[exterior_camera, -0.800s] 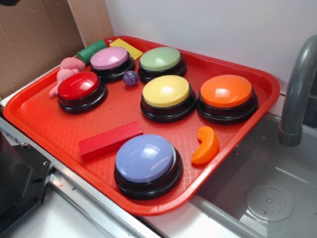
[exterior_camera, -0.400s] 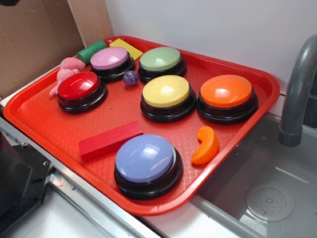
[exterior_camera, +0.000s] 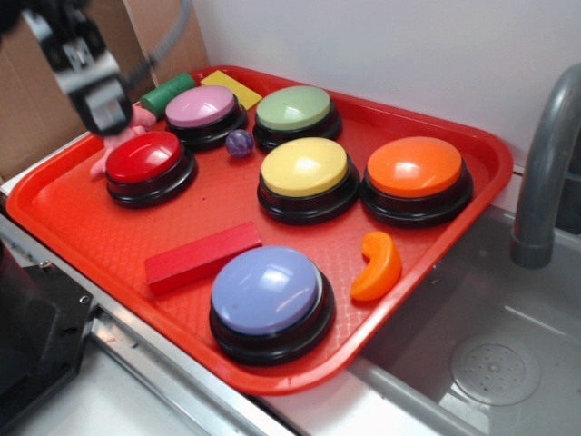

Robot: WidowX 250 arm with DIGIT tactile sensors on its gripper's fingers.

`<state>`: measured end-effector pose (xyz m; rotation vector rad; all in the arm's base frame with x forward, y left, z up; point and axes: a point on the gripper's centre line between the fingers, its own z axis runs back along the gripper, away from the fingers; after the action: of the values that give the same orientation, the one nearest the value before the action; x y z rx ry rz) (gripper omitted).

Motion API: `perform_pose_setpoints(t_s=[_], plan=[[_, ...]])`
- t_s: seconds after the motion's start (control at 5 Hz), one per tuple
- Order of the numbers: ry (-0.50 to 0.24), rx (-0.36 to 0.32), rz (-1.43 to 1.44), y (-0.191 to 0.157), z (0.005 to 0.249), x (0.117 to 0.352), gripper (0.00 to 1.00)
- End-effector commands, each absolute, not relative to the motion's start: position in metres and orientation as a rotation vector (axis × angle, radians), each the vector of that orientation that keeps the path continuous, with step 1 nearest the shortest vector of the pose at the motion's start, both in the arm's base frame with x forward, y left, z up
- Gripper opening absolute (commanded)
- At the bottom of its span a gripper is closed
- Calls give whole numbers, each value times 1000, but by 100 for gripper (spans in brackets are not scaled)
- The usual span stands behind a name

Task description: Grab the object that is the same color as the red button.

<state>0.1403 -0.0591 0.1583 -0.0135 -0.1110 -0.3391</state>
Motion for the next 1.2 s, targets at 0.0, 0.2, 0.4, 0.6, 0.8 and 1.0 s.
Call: perform_pose_setpoints(t_s=[0.0,0.2,0.4,0.6,0.8,1.0], plan=[[-172,-68,-495,-66,79,148,100],[-225,-94,-527,-63,52,153,100],[-206,-91,-553,-58,34,156,100],[-191,-102,-543,-55,20,158,100],[-176,-97,-544,-54,13,160,100],[-143,-84,-531,-52,12,160,3]])
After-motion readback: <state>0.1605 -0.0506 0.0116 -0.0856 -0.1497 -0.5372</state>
